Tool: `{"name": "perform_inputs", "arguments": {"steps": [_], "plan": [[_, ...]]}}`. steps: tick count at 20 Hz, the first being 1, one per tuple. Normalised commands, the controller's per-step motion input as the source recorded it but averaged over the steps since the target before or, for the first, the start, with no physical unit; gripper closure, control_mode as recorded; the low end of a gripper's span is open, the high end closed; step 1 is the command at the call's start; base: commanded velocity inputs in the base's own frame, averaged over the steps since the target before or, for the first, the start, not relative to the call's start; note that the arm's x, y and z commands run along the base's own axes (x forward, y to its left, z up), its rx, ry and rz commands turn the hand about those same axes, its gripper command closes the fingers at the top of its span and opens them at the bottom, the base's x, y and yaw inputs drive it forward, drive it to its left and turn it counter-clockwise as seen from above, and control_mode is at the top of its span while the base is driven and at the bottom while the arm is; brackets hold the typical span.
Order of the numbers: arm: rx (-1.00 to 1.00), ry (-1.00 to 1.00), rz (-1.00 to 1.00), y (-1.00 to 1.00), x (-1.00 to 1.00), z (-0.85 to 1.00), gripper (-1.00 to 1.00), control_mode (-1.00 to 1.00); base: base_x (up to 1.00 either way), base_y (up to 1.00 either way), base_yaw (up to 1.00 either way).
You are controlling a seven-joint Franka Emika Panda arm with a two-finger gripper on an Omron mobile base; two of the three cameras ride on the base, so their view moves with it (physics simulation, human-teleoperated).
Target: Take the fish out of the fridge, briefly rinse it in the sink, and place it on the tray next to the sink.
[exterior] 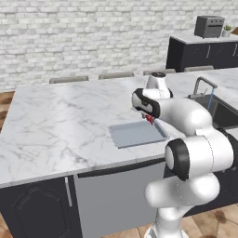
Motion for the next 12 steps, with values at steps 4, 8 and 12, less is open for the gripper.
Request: {"name": "perform_inputs", "arguments": {"steps": [4, 8, 12], "plan": [[0.0, 0.0, 0.0, 0.0, -0.03, -0.6, 1.0, -1.0, 0.0, 0.0, 0.0], [0.0, -0.02, -0.02, -0.01, 0.02, -0.4, 1.0, -1.0, 0.0, 0.0, 0.0], [0.0, -0.04, -0.09, -0.01, 0.41, -0.14, 1.0, -1.0, 0.0, 0.0, 0.0]]}}
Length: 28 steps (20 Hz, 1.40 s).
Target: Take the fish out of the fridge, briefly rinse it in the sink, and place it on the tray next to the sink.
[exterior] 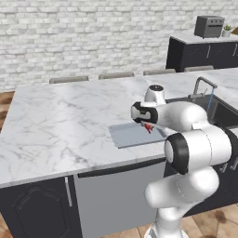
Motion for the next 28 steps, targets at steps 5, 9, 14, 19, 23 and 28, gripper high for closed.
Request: {"name": "perform_inputs", "arguments": {"steps": [5, 9, 14, 19, 23, 28], "plan": [[0.0, -0.02, -0.07, 0.0, 0.52, -0.24, 1.0, -1.0, 0.0, 0.0, 0.0], [0.0, 0.0, -0.06, 0.0, 0.34, -0.32, 1.0, -1.0, 0.0, 0.0, 0.0], [0.0, 0.0, -0.07, -0.01, 0.4, -0.25, 1.0, -1.0, 0.0, 0.0, 0.0], [-0.02, 0.0, -0.06, 0.0, 0.4, -0.09, -1.0, -1.0, 0.0, 0.0, 0.0], [0.04, 0.0, -0.14, -0.02, 0.0, 0.45, -1.0, -1.0, 0.0, 0.0, 0.0], [0.04, -0.06, -0.15, -0.05, -0.03, 0.96, -1.0, -1.0, 0.0, 0.0, 0.0]]}}
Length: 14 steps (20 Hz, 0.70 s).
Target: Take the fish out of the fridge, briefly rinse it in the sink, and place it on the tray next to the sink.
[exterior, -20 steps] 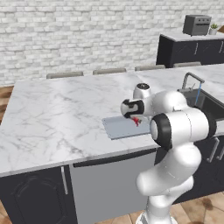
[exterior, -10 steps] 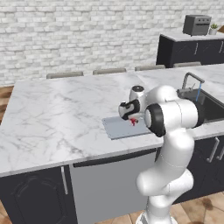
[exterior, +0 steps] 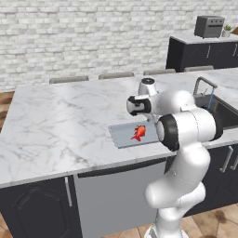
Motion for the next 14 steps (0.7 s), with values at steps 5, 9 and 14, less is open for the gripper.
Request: {"name": "perform_inputs", "arguments": {"steps": [5, 9, 14], "plan": [[0.03, -0.33, -0.02, -0.21, -0.49, 1.0, -1.0, -1.0, 0.0, 0.0, 0.0], [0.07, -0.59, 0.0, -0.6, -0.91, 1.0, -1.0, -1.0, 0.0, 0.0, 0.0], [0.15, -0.48, 0.0, -0.94, -0.97, 0.56, -1.0, -1.0, 0.0, 0.0, 0.0]]}}
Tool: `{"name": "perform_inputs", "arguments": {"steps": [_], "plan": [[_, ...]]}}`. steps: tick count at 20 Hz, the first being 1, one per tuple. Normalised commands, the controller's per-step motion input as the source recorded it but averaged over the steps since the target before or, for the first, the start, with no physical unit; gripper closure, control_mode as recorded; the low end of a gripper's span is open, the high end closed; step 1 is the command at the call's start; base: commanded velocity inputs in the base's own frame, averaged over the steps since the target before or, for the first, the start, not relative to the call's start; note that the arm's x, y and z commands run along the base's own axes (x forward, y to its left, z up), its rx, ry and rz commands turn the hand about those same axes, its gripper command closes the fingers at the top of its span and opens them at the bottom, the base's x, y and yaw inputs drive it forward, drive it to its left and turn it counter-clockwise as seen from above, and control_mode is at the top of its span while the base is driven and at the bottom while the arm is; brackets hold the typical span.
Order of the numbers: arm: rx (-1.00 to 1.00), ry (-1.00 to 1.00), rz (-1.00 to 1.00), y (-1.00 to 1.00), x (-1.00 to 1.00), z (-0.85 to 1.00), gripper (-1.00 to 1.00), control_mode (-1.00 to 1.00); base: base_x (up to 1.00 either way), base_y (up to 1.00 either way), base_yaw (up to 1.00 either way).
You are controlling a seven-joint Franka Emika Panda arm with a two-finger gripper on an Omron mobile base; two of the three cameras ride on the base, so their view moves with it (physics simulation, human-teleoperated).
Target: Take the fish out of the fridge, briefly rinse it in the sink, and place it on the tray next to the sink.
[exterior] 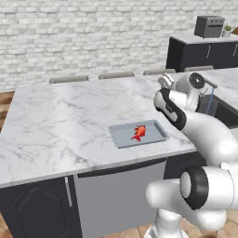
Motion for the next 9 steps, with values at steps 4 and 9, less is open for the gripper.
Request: {"name": "perform_inputs", "arguments": {"steps": [4, 9], "plan": [[0.23, -0.12, -0.07, -1.0, -1.0, -0.16, -1.0, -1.0, 0.0, 0.0, 0.0], [0.15, -0.04, -0.13, -1.0, -1.0, -0.61, -1.0, -1.0, 0.0, 0.0, 0.0]]}}
